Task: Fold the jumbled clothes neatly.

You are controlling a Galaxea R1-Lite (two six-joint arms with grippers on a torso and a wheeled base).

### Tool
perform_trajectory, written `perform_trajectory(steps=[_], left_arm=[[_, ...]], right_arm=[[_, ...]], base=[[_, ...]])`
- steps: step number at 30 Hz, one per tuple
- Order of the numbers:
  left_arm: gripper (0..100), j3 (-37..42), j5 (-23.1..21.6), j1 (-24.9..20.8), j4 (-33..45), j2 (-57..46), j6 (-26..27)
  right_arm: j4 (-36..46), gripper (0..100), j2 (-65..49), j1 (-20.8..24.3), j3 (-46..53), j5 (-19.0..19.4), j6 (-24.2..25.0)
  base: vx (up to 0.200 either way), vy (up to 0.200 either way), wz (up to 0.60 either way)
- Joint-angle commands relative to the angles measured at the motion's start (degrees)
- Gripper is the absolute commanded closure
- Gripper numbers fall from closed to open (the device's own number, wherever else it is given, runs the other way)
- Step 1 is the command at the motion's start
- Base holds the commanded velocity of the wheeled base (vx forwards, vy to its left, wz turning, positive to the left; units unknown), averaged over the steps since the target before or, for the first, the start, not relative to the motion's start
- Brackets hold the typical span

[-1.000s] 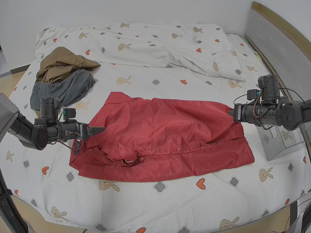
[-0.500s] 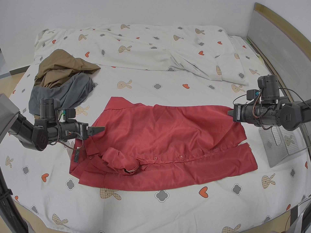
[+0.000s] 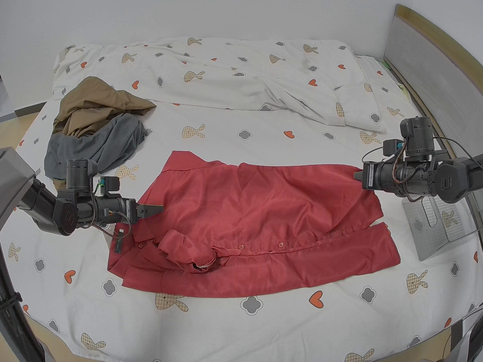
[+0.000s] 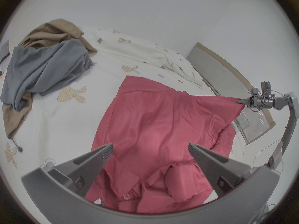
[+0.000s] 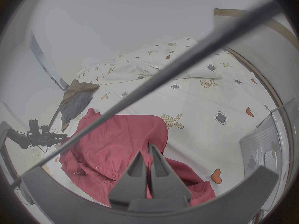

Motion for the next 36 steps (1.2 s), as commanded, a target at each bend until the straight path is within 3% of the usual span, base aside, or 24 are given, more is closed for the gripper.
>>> perform_trajectory(steps=[1, 3, 10, 20, 27, 36], left_arm=[[0, -1.7, 0.2, 0.0, 5.8, -5.8, -0.7], [0, -1.8, 0.2, 0.0, 6.3, -6.1, -0.7], [0, -10.9, 1.6, -0.1, 24.1, -8.9, -0.9], [0, -9.6, 1.6, -0.2, 24.1, -6.1, 3.6], [0, -9.0, 1.6, -0.2, 23.7, -6.0, 3.7], [0, -8.3, 1.6, -0.2, 23.7, -5.8, 3.7]], right_arm=[[0.0, 100, 0.1, 0.1, -0.3, 0.0, 0.0], [0.0, 100, 0.1, 0.1, -0.3, 0.0, 0.0], [0.0, 100, 0.1, 0.1, -0.3, 0.0, 0.0], [0.0, 100, 0.0, -0.2, -0.2, 0.0, 0.1], [0.0, 100, 0.1, -0.1, -0.2, 0.0, 0.1], [0.0, 100, 0.1, 0.1, -0.4, 0.0, 0.1]], base=[[0.000, 0.000, 0.00], [0.000, 0.000, 0.00], [0.000, 0.000, 0.00], [0.000, 0.000, 0.00], [0.171, 0.000, 0.00], [0.000, 0.000, 0.00]])
